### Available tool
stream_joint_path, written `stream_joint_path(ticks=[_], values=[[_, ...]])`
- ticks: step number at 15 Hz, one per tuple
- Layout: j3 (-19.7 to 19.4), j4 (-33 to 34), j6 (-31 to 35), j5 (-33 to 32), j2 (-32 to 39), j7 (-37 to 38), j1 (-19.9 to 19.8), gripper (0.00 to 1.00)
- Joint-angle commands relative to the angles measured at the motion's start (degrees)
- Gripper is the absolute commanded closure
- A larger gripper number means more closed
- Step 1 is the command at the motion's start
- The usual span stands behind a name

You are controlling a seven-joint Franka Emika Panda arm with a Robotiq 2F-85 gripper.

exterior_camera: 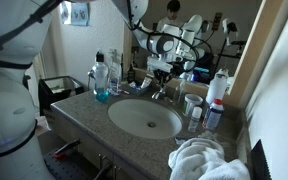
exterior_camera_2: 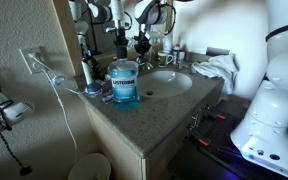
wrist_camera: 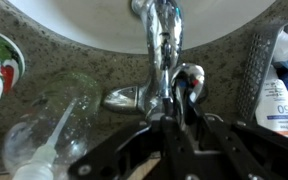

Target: Open the tap and then close it

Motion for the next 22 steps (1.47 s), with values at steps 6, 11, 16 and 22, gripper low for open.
stream_joint_path(ticks=[6, 11, 16, 22], values=[[4.3, 1.9, -2.9, 7.9, -4.5, -0.3, -1.3, 0.95], [4.8, 2.0, -1.7, 9.2, -4.3, -1.1, -2.0, 0.95], [4.7, 2.3, -1.8, 8.5, -4.1, -1.3, -1.8, 0.95], [4.4, 2.3, -1.4, 7.3, -4.1, -1.8, -1.6, 0.95]])
